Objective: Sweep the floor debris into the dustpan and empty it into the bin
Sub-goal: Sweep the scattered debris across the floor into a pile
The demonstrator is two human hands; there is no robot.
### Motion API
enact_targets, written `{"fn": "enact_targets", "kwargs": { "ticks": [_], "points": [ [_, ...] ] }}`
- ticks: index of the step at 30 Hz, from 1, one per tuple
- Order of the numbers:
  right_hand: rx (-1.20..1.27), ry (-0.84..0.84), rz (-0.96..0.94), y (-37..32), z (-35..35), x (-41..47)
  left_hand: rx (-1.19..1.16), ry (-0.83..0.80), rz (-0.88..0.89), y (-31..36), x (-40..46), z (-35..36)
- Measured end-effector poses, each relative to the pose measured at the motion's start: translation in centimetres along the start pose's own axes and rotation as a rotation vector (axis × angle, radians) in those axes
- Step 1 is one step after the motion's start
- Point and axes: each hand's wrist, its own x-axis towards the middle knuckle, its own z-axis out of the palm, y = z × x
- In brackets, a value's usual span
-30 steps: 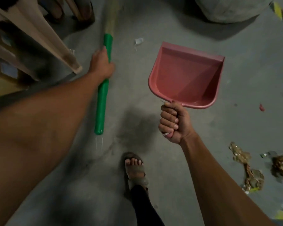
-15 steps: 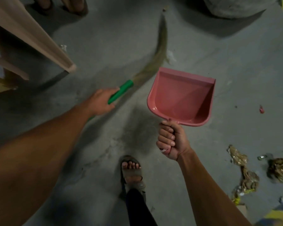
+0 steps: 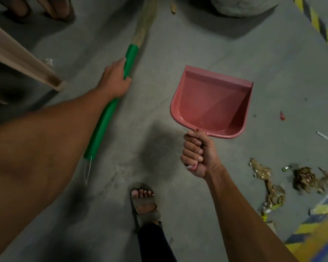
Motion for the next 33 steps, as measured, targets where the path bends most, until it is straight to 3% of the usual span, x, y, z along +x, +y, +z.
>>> {"fn": "enact_targets", "kwargs": {
  "ticks": [5,12,16,20,23,27,33],
  "points": [
    [0.024,0.058,-0.062,-0.8,-3.0,-1.1,0.182,-0.230,0.117,3.6,3.7,2.6],
    [0.090,0.065,-0.112,0.4,-3.7,-5.4,0.137,-0.448,0.393,2.7,-5.6,6.3],
    [0.117,0.055,-0.151,1.5,-3.2,-8.2,0.141,-0.415,0.480,2.5,-10.1,5.7],
    [0.140,0.063,-0.206,3.1,-3.2,-10.4,0.106,-0.306,0.430,3.4,-12.6,5.2],
    [0.147,0.058,-0.243,5.1,-3.6,-12.1,0.175,-0.295,0.285,4.8,-14.1,5.6],
    [0.170,0.058,-0.287,8.6,-5.0,-15.1,0.267,-0.457,0.180,7.9,-18.4,7.1],
    [0.222,0.076,-0.371,13.9,-7.7,-22.8,0.268,-0.697,0.388,12.7,-28.9,12.2]
  ]
}}
